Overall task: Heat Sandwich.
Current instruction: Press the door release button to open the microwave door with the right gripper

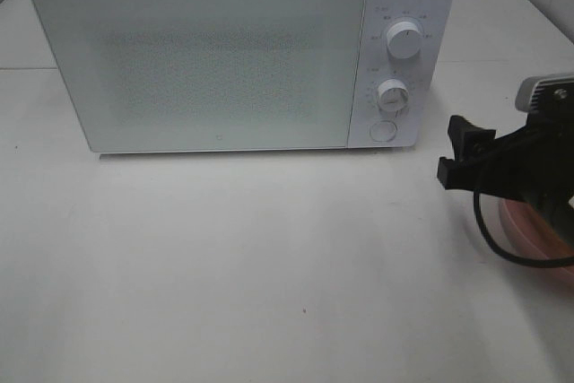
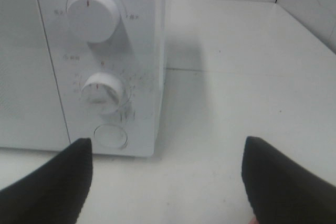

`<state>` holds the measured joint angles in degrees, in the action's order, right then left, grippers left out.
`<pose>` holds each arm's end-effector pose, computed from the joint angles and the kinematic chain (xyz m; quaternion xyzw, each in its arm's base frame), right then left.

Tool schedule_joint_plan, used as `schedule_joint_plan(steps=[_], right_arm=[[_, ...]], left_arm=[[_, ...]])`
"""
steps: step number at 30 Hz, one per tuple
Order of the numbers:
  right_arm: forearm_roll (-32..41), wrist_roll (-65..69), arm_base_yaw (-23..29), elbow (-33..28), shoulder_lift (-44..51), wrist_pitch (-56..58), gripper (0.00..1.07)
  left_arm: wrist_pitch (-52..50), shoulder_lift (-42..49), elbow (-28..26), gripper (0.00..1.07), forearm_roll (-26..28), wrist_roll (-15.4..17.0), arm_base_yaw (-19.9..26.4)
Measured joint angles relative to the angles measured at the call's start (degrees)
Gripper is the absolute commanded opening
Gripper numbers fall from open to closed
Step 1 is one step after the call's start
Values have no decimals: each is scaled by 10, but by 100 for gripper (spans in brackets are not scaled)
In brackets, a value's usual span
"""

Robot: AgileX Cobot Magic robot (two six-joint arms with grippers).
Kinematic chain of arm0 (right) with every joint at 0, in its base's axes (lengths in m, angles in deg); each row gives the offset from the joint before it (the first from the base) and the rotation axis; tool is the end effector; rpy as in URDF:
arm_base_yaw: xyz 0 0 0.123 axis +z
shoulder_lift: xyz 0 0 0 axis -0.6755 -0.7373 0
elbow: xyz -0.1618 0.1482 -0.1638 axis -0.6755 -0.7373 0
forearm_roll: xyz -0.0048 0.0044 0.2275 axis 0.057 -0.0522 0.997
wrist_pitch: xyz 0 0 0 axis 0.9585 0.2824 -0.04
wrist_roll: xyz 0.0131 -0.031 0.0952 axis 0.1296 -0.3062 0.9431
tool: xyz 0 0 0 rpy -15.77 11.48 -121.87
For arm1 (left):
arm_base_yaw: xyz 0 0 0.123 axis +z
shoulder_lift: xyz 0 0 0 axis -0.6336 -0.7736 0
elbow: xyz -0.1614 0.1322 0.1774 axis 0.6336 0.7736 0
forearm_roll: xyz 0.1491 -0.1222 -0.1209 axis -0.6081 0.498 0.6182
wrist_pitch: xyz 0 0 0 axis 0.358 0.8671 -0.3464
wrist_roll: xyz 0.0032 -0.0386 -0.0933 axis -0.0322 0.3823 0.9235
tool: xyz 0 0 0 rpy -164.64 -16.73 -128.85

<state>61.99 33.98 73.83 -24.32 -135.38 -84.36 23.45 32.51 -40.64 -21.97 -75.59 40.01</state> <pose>0.2078 0.0700 0.1696 -0.0441 0.7496 -0.0096 0.6603 -0.0099 -0.0067 0.2640 0.0086 0.8527 -0.0262 0.5217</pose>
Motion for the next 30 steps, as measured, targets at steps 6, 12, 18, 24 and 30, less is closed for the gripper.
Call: schedule_joint_plan(steps=[6,12,18,24,30], right_arm=[[62,3,61,1,-42,0,75],[97,3,97,13,-61,0,75],[104,2,108,29,-65,0,75],[105,11,108,33,-65,-1,75],[105,101,108,33,-65,-1,75]], left_arm=[[0,0,0,100,0,0,0],[0,0,0,100,0,0,0],[0,0,0,100,0,0,0],[0,0,0,100,0,0,0],[0,0,0,100,0,0,0]])
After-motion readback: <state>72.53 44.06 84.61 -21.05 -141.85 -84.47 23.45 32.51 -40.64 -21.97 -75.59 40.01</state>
